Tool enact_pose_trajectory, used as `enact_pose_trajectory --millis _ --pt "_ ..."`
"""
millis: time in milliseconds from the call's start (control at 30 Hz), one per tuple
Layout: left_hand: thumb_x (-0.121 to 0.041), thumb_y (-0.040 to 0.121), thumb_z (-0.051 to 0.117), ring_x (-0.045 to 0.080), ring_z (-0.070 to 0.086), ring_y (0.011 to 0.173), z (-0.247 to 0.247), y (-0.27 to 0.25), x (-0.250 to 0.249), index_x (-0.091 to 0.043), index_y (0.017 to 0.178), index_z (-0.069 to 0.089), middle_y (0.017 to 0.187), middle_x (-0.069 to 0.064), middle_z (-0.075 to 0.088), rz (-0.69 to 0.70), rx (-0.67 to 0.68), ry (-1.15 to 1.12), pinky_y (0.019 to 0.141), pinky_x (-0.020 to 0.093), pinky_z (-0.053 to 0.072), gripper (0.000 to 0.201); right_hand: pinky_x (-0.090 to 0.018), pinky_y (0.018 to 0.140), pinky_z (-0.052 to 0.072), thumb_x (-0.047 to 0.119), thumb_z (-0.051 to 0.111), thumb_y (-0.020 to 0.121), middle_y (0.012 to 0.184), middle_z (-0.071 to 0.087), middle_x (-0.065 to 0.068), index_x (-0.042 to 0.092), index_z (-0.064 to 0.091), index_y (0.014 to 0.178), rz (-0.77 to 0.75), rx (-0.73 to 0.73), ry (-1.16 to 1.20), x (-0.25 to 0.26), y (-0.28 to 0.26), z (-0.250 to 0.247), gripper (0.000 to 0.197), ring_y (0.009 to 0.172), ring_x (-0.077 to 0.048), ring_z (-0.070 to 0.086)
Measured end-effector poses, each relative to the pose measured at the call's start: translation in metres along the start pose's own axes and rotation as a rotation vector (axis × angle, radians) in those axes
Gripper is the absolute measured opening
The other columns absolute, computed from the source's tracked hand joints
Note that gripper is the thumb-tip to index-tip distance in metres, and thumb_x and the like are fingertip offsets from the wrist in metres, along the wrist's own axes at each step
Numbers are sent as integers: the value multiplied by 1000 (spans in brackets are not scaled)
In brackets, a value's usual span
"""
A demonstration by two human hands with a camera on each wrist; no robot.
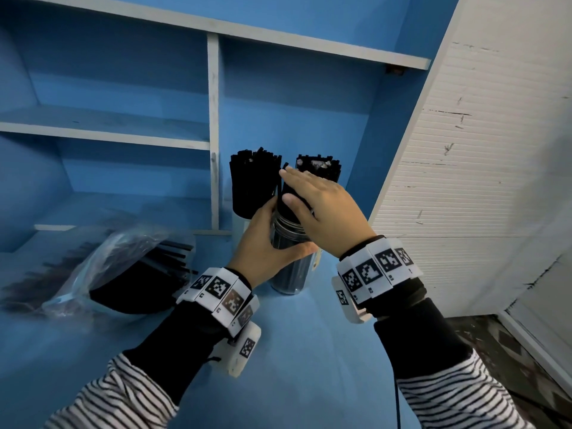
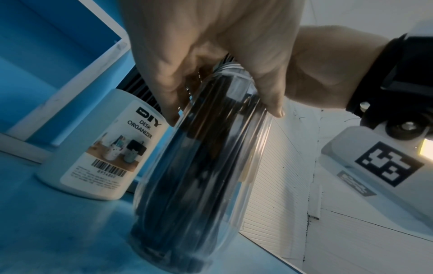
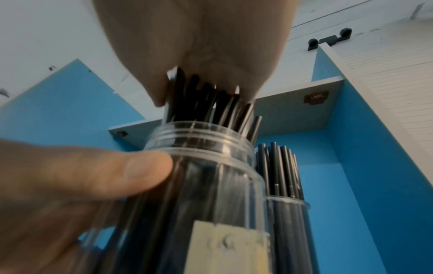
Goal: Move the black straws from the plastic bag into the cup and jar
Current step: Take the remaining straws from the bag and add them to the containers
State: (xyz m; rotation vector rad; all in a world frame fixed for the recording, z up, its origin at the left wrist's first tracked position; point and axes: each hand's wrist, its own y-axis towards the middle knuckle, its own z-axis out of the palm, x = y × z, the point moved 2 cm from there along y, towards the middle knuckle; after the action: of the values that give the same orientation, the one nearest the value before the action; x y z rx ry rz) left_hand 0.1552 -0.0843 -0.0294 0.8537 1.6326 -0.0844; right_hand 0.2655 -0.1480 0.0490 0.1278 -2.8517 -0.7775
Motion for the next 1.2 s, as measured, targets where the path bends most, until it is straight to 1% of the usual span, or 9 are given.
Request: enact_pose_trajectory --millis 133,300,400,533,733,833,933,1033,1200 --pt "-55 59 85 0 50 122 -6 0 -6 -39 133 39 131 -18 54 -32 76 17 103 38 46 88 -43 117 25 57 32 95 153 36 6 28 32 148 19 21 -5 1 -2 -1 60 144 -20 29" --pt "-45 60 85 0 28 138 -42 -16 -17 -37 153 7 154 -19 23 -132 101 79 113 27 30 122 -41 117 8 56 48 92 154 32 5 24 23 151 88 -61 67 18 -6 -13 71 145 -24 11" --pt "-23 75 81 8 51 119 -80 -33 -24 -38 144 33 135 -12 49 -120 -60 78 94 16 40 86 -34 112 22 45 55 91 140 48 1 15 45 138 -22 -306 121 35 -4 -19 57 131 -25 33" --pt "-21 81 75 0 61 96 -139 -54 -32 -44 103 61 106 -16 65 -18 -128 296 81 12 42 35 -16 91 32 26 57 88 104 61 -2 9 63 106 -132 -425 270 68 -3 -5 26 99 -21 51" --pt "-47 66 72 4 55 105 -206 -79 -11 -52 94 65 110 -12 63 -79 -197 517 93 21 38 29 -7 73 33 19 61 90 86 66 5 11 67 90 0 31 594 115 -1 71 10 78 -2 49" --pt "-18 79 78 -7 56 109 -222 -88 10 -55 94 67 112 -17 68 -149 -82 456 92 7 38 41 -3 74 36 19 64 89 94 68 1 8 69 100 26 287 565 127 6 108 16 87 -7 56" --pt "2 82 71 -4 60 109 -227 -98 22 -52 99 69 113 -23 67 -176 -20 309 92 7 41 56 -23 85 44 24 63 89 108 69 -5 10 67 109 42 433 494 137 19 132 25 102 -21 61" --pt "0 85 68 3 60 114 -231 -103 29 -37 113 68 118 -14 68 -184 -93 287 100 20 42 46 -21 87 38 29 64 89 124 63 -7 14 58 125 33 514 407 147 30 146 40 114 -25 57" --pt "-4 86 68 -15 56 103 -229 -104 23 -43 104 67 106 -33 65 -127 -240 295 89 6 39 43 -28 104 35 35 68 86 140 52 -6 18 46 139 31 571 380 154 32 168 60 127 -24 48"
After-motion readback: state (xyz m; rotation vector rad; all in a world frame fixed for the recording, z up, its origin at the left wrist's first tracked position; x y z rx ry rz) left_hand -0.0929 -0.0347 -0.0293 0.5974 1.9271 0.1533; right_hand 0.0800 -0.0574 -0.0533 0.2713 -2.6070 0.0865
